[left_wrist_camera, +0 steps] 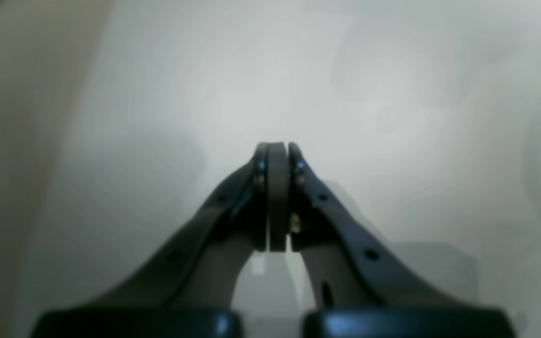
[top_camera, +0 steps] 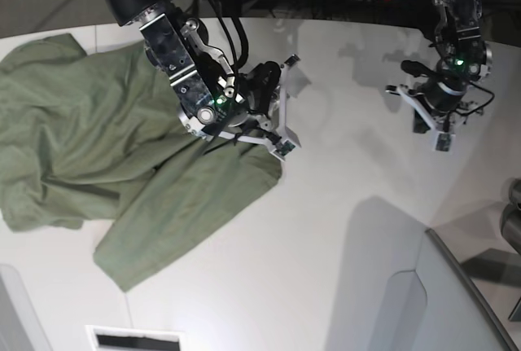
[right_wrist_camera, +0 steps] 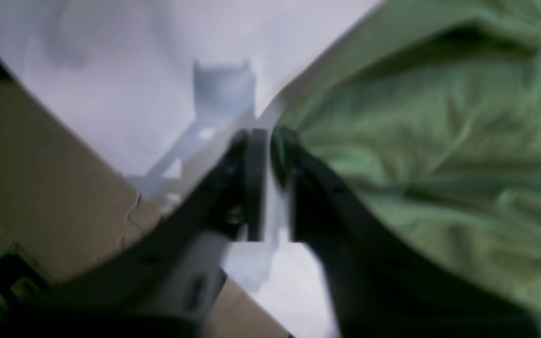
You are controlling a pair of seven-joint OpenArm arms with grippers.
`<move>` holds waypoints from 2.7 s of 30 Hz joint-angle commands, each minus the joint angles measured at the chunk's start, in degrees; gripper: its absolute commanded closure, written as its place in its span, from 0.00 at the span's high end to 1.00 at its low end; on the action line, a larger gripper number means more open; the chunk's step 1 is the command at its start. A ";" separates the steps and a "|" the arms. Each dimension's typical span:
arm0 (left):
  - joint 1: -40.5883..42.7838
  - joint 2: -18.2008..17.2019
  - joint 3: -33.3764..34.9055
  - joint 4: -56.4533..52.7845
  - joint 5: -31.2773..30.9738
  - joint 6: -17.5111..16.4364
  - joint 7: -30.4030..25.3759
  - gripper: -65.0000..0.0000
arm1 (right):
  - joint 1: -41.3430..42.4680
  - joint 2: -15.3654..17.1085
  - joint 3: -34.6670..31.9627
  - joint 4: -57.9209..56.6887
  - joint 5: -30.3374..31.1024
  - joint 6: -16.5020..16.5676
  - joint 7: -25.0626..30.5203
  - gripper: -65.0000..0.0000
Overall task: Layout the t-shirt on the table in an organized manner, then fold the t-shirt properly
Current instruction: 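Grasp the shirt fabric with the right gripper and lift it, then grasp the shirt with both grippers and stretch it between them, then pull the shirt hem with both grippers to spread it flat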
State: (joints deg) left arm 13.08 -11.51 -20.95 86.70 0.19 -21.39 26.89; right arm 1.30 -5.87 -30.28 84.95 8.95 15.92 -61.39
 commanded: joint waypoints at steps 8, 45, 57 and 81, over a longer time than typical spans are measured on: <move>-6.62 1.79 10.36 1.35 -0.23 0.07 -0.92 0.00 | 0.33 8.20 6.94 13.56 0.15 -1.64 0.77 0.18; -10.22 -0.67 25.04 -19.49 -0.14 13.43 -11.20 0.00 | -10.84 12.77 44.74 12.59 0.24 -7.53 14.84 0.00; -7.85 2.76 17.04 -5.16 0.47 13.43 -9.18 0.00 | -1.26 20.51 38.77 0.28 0.15 -7.26 14.92 0.00; -39.24 3.82 20.64 -57.29 0.30 27.15 -19.91 0.00 | 32.59 27.89 33.05 -63.10 0.41 -12.54 39.89 0.00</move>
State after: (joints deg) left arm -25.74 -6.66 -0.14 29.36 0.01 4.16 4.71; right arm 32.18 20.40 2.42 21.23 9.65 3.68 -22.41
